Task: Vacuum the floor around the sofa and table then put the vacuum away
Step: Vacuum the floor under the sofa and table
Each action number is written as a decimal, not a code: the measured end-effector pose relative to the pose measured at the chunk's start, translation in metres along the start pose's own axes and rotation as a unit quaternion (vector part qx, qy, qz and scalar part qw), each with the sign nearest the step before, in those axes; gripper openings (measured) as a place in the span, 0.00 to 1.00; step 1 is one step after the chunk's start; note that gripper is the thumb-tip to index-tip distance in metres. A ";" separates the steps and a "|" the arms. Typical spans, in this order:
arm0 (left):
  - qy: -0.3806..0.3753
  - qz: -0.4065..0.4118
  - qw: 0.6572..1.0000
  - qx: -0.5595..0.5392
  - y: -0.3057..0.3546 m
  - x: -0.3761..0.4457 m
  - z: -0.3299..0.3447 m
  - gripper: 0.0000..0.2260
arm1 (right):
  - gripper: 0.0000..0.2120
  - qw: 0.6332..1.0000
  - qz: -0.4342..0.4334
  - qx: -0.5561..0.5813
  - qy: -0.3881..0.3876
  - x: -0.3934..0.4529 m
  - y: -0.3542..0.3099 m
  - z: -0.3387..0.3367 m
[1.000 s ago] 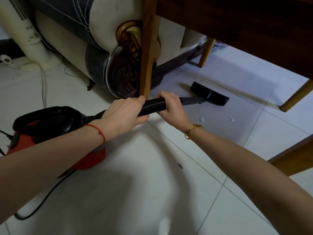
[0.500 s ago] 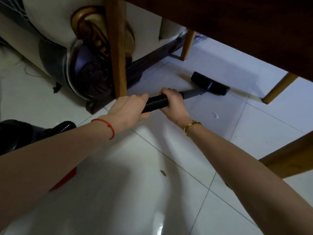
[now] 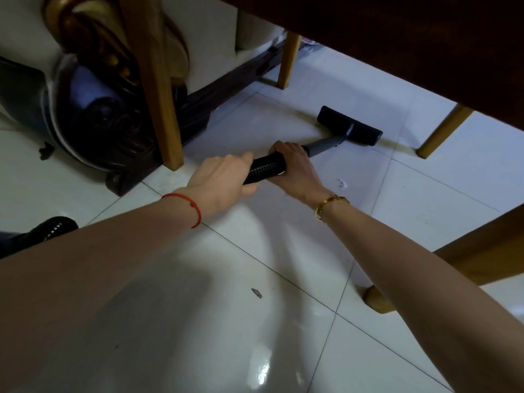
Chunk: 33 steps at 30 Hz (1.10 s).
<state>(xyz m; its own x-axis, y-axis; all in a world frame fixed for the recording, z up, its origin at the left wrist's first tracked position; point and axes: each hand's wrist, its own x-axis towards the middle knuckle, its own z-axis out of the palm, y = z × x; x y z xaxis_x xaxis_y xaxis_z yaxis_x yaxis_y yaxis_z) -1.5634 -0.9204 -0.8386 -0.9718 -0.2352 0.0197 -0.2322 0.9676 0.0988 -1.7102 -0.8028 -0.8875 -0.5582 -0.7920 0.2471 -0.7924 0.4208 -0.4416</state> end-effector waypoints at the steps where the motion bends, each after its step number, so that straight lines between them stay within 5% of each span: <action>1: -0.001 -0.002 1.000 -0.005 -0.002 -0.001 0.001 0.15 | 0.14 1.000 -0.005 0.003 -0.001 0.000 -0.001 0.002; 33: 0.053 -0.025 0.998 -0.013 -0.046 -0.168 -0.062 0.15 | 0.11 0.987 -0.087 0.114 0.071 -0.060 -0.157 0.028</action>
<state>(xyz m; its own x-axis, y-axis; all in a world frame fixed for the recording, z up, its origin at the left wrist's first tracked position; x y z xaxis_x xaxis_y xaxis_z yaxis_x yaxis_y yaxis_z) -1.3869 -0.9309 -0.7849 -0.9487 -0.2933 0.1183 -0.2784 0.9520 0.1275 -1.5455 -0.8339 -0.8565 -0.4610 -0.7662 0.4477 -0.8119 0.1606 -0.5612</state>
